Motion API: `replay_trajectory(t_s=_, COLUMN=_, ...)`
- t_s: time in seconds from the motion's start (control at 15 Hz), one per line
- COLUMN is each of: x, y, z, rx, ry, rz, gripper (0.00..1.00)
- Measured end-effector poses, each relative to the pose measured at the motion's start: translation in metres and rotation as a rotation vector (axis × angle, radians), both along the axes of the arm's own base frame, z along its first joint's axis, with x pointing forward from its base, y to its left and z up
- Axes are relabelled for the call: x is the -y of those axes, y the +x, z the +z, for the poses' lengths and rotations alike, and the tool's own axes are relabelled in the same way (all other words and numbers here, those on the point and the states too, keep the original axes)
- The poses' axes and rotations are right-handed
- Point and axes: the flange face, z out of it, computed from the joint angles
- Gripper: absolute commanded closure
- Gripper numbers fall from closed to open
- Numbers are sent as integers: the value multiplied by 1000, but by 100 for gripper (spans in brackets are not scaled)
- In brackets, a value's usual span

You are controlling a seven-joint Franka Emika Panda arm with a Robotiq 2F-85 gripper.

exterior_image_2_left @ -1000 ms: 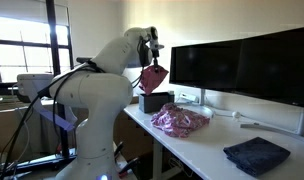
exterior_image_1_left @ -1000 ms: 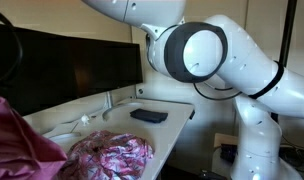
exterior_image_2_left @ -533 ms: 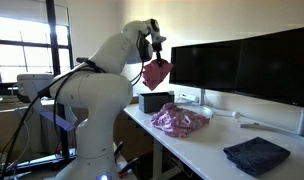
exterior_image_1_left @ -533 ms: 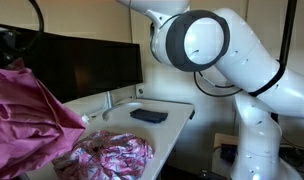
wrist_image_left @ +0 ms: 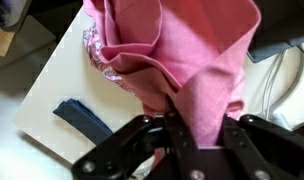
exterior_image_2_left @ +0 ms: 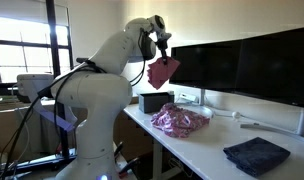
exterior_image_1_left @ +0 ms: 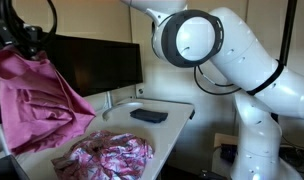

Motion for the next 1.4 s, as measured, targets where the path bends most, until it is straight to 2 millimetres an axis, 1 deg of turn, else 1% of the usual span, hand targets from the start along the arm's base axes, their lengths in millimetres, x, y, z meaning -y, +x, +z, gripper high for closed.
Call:
replay_trajectory(t_s=0.4, x=63, y=17, z=31, rx=28, ry=-31, rz=-117, gripper=91)
replay_trajectory(t_s=0.67, x=99, y=21, z=51, rx=36, ry=-39, rz=-180, gripper=91)
replay_trajectory(t_s=0.87, x=119, y=20, z=63, rx=36, ry=-38, rz=-213, gripper=91)
replay_trajectory(t_s=1.0, x=128, y=18, z=70, rx=36, ry=-36, rz=-230, gripper=91)
replay_trajectory(t_s=1.4, x=150, y=6, z=96, rx=58, ry=-51, rz=-274, gripper=91)
